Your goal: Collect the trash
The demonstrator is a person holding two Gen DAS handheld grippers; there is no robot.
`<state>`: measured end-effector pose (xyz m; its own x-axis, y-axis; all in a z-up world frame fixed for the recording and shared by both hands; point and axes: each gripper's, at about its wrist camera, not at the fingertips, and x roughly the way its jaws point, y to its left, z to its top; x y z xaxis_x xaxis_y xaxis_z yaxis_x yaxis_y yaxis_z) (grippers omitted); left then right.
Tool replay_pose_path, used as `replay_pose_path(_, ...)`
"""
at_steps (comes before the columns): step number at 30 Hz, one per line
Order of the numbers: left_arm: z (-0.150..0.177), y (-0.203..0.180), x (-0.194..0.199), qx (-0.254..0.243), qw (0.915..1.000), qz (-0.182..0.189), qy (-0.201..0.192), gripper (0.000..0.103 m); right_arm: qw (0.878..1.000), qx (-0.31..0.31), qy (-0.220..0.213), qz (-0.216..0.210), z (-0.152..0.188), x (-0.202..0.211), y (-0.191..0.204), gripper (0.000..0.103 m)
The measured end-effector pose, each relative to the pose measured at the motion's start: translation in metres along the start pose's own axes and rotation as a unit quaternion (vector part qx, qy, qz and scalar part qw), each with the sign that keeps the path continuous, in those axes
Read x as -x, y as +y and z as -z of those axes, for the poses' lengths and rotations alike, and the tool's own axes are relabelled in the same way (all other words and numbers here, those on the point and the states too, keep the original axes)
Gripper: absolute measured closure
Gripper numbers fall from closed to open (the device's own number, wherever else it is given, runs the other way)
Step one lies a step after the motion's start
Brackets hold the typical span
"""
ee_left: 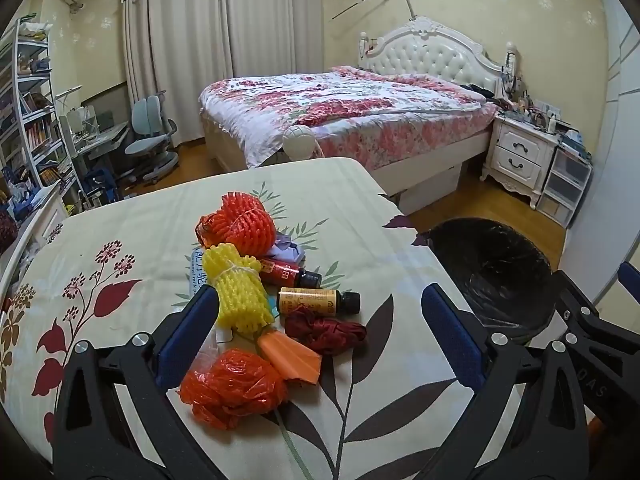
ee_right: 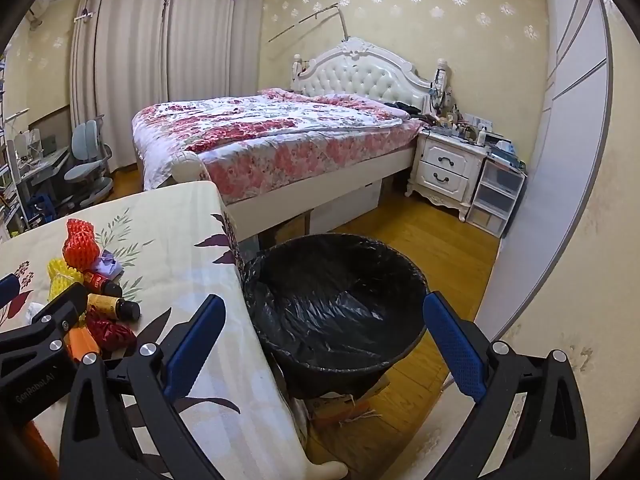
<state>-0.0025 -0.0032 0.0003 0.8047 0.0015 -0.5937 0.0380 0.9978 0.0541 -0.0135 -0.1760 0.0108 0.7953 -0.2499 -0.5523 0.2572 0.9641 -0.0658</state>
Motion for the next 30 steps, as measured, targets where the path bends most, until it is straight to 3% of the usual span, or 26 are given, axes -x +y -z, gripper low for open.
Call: replay_pose_path(30,0.0052,-0.0036,-0.0094,-0.002,1.0000,0.001,0.009,0.004,1.000,-0.006,0.005,0.001,0.0034,-0.0017,-0.0065,0.006)
